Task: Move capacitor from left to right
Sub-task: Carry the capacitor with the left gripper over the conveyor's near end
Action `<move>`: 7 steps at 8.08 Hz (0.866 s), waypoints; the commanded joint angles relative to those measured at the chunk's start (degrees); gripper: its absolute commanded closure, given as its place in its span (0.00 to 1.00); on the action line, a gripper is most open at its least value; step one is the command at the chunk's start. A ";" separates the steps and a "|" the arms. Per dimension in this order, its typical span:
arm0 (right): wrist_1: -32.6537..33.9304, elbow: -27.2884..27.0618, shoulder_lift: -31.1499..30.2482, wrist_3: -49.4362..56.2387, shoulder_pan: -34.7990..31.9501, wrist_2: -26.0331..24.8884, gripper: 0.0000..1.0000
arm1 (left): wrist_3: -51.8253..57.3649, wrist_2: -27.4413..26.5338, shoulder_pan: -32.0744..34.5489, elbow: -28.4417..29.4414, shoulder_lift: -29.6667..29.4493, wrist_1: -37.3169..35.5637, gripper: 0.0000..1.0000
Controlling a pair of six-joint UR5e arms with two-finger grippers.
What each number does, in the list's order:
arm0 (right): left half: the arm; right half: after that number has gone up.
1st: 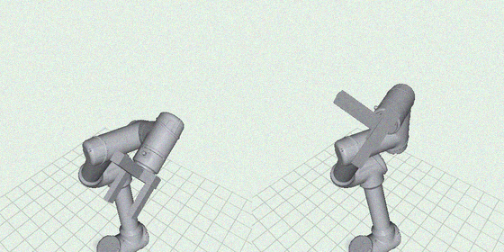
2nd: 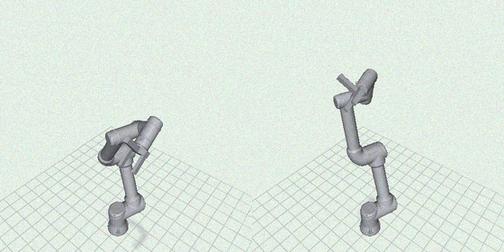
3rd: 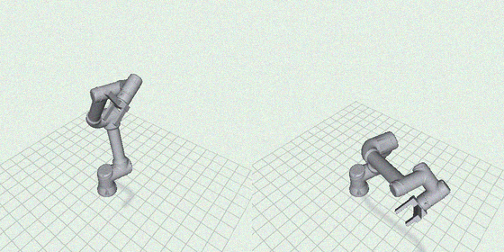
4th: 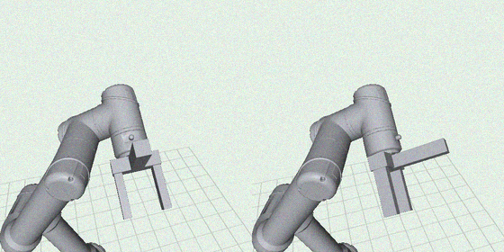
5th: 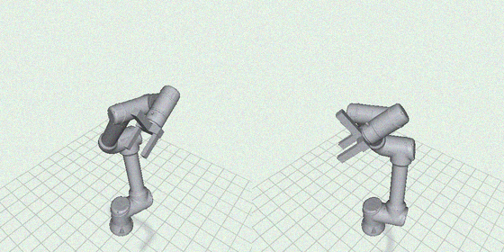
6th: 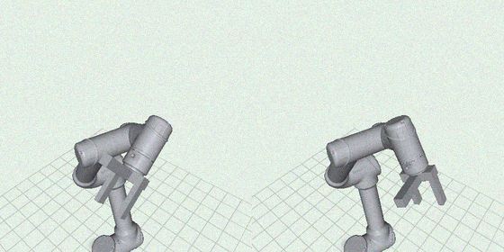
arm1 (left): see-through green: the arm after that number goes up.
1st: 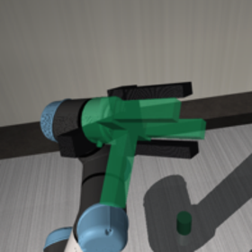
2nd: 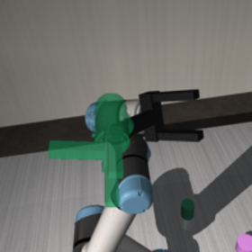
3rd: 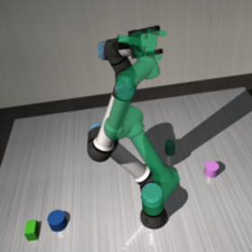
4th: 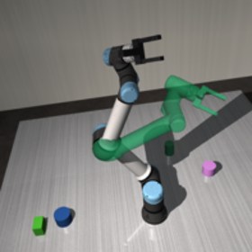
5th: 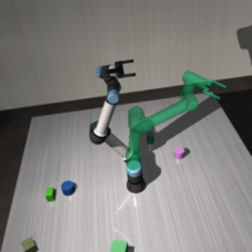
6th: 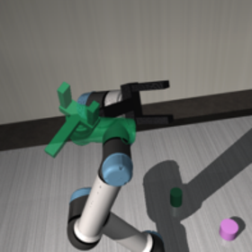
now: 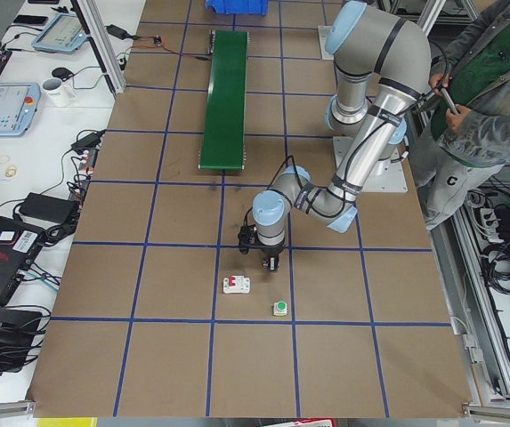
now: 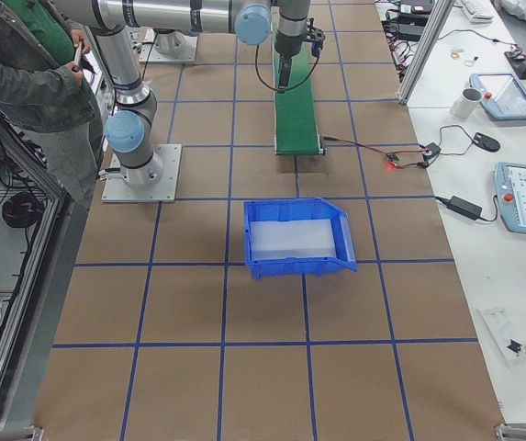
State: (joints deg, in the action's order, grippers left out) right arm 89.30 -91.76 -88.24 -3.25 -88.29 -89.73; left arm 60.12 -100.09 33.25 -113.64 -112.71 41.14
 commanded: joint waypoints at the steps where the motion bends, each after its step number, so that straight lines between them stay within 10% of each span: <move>1: 0.00 0.00 0.00 0.00 0.04 -0.01 0.00 | 0.08 -2.03 -0.02 -0.09 0.21 0.00 0.87; 2: 0.00 0.00 0.00 0.00 0.04 -0.01 0.00 | 0.08 -2.13 0.06 -0.09 0.30 0.00 1.00; 7: 0.09 0.00 0.00 0.09 0.04 -0.01 0.00 | -4.47 -6.08 2.95 0.17 7.40 1.65 1.00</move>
State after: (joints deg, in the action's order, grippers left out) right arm 89.33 -91.76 -88.24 -3.21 -88.24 -89.74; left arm 58.66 -103.99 34.20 -113.72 -109.06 41.01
